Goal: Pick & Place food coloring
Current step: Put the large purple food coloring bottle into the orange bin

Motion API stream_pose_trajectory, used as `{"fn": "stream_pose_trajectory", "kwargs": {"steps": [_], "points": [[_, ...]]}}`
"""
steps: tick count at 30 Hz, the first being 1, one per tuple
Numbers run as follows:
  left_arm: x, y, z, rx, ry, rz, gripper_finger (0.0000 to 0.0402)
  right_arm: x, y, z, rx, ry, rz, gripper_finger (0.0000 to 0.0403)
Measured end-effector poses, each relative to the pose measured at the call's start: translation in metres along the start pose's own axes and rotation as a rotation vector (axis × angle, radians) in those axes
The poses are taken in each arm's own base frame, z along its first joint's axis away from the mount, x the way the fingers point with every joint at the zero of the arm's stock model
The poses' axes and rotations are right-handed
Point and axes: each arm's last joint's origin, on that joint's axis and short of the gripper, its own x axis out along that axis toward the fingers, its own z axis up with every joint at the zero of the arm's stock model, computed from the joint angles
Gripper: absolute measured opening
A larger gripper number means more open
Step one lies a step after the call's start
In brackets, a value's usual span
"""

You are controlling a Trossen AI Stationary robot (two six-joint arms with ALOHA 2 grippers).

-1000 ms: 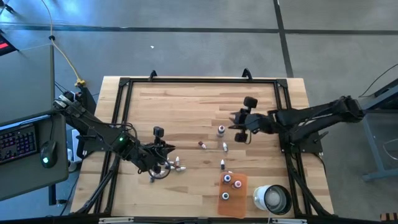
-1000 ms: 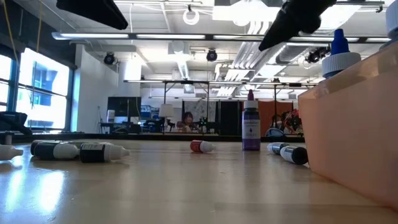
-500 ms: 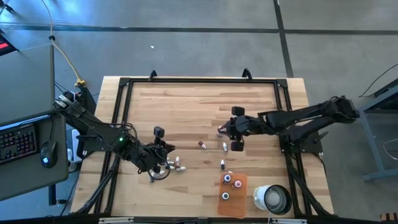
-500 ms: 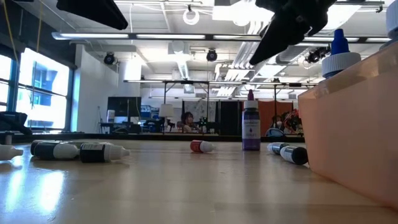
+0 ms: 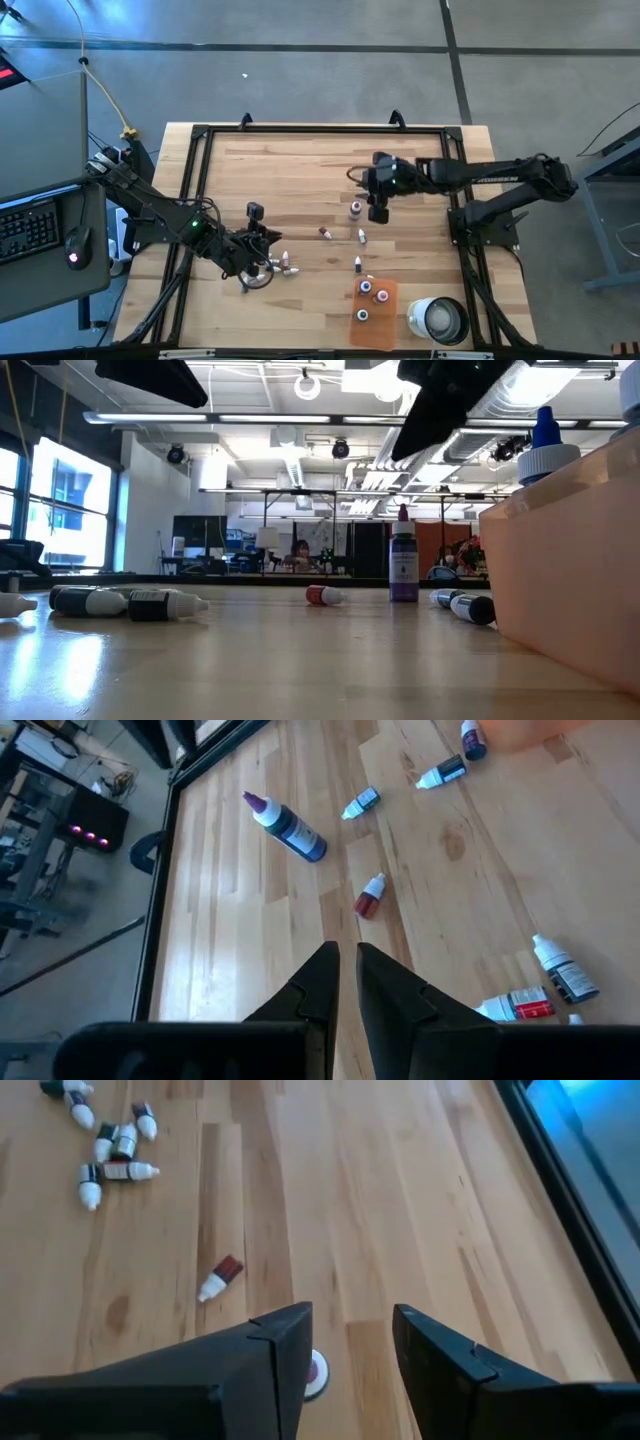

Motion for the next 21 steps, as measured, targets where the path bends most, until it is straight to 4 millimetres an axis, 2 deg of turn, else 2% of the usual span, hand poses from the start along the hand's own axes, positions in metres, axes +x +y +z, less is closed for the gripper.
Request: {"fn": "stream_pose_trajectory", "kwargs": {"steps": [4,10,13,21], "points": [[0.0,0.001,0.0,0.0,0.003,0.031,0.0037,0.0,-0.008,0.01,0.018,0.103,0.005,0.0135],[0.0,0.001,-0.001,0.005,0.009,0.051,0.0037,0.029,-0.006,0.012,-0.002,0.332,0.059,0.0135],[0.0,0.001,-0.001,0.006,0.01,0.051,0.0037,0.04,-0.003,0.016,-0.036,0.379,0.135,0.0135],[0.0,0.001,-0.004,0.02,0.037,0.045,0.0037,0.055,-0.003,0.023,-0.041,0.443,0.132,0.0135]]}}
